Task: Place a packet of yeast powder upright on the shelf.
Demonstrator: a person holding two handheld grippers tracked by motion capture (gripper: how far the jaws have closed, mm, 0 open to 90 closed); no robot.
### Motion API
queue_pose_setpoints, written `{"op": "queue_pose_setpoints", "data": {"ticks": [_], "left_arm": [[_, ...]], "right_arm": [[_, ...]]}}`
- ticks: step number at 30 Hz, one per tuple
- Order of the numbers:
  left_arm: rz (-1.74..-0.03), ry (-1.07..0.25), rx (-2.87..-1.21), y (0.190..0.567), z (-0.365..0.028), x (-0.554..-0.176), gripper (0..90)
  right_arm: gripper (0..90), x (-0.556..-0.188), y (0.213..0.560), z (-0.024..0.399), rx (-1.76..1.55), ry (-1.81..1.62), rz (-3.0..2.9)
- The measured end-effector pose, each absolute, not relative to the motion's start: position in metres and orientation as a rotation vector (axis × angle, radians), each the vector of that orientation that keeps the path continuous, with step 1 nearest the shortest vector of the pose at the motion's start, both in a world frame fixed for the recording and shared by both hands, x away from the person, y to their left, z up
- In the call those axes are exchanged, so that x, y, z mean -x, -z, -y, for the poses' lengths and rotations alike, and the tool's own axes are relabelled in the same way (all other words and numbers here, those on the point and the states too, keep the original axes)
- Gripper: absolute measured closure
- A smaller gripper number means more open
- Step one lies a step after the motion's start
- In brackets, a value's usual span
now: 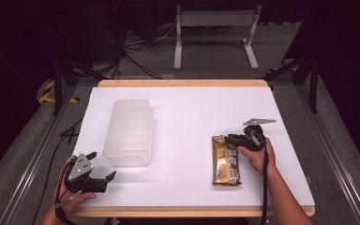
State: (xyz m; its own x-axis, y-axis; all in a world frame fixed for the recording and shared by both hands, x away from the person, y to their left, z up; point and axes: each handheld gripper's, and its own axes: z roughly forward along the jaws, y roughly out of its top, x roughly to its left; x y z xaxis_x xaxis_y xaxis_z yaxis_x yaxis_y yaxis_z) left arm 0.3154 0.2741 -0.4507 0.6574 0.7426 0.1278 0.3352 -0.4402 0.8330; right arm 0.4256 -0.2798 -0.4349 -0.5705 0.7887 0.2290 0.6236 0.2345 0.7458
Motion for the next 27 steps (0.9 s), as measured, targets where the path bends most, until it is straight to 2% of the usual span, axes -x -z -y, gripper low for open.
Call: {"op": "queue_pose_setpoints", "data": {"ticks": [10, 27], "left_arm": [[-0.838, -0.631, -2.022, 0.449, -0.275, -0.315, 3.5], [-0.843, -0.628, -2.012, 0.448, -0.275, -0.315, 3.4]], "right_arm": [[86.4, -0.415, 0.421, 0.279, -1.251, -1.257, -2.282], [87.5, -0.366, 0.358, 0.273, -0.979, -1.427, -2.226]]}}
